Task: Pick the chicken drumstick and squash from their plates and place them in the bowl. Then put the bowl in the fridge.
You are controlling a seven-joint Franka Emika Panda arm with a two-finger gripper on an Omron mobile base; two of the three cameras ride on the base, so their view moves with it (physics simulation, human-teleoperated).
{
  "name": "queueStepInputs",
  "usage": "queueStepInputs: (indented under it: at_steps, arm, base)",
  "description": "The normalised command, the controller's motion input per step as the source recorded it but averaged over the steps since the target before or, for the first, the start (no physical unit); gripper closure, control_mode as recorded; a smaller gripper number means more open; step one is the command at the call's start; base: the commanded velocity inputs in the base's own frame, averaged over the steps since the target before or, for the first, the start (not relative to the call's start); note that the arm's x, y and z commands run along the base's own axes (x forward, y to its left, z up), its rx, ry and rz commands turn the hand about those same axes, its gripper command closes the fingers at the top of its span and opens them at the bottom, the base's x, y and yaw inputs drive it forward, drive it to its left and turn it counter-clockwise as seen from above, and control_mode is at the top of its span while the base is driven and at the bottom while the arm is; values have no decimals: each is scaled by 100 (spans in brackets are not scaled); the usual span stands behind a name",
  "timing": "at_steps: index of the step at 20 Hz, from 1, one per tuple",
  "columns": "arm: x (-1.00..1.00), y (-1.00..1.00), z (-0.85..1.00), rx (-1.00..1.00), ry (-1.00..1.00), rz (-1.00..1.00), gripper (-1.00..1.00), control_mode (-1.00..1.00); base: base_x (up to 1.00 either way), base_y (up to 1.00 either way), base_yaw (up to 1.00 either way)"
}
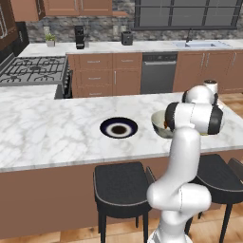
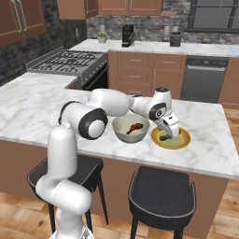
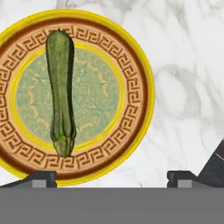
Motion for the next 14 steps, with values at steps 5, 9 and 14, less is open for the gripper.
queueStepInputs:
  at_steps: [5,9,14]
  arm:
    - [30,-1,-1,0,14,0,-100,-100]
    - [30,-15,-1,0,18,0,-100,-100]
    - [12,-15,-11,2,4,0,-100,-100]
  base:
    - [0,0,0]
    - [0,0,0]
    - [0,0,0]
